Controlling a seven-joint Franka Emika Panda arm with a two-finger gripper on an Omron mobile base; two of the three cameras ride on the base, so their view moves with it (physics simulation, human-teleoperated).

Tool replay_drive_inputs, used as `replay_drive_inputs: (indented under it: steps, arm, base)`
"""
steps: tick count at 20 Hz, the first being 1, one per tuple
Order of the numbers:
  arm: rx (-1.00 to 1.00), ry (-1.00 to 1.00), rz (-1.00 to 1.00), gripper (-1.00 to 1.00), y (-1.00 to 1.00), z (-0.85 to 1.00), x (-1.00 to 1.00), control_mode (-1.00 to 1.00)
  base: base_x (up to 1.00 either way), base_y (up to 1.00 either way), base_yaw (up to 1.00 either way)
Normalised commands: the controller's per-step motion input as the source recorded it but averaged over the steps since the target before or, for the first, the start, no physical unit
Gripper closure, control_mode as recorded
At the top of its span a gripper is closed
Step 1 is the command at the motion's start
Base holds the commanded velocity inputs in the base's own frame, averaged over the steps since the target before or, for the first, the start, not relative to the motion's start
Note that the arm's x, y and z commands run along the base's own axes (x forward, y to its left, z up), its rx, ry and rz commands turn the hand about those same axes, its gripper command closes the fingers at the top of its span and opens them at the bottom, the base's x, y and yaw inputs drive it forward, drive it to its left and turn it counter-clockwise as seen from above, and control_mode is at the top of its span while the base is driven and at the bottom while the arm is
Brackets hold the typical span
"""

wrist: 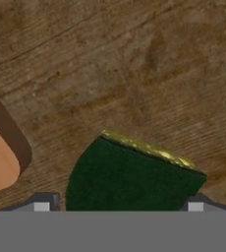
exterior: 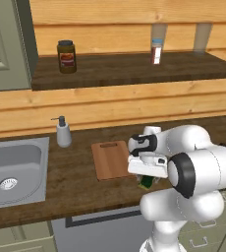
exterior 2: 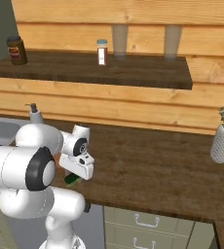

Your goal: Pick up the sponge from the counter and clean the cutting board by briefly scrubbing or pressing down on the cutting board. Once finished, release the sponge.

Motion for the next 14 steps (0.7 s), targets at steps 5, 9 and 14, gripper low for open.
replay_drive_inputs:
  steps: [5,9,14]
  arm:
    - [0.0,-0.05,0.0,1.0,0.08,-0.31,-0.14,-1.0]
    - [0.0,-0.01,0.0,1.0,0.0,-0.08,-0.56,-1.0]
    - [0.0,-0.01,0.0,1.0,0.0,0.02,-0.59,-1.0]
  base:
    - [0.0,0.0,0.0]
    - [0.0,0.0,0.0]
    - [0.0,0.0,0.0]
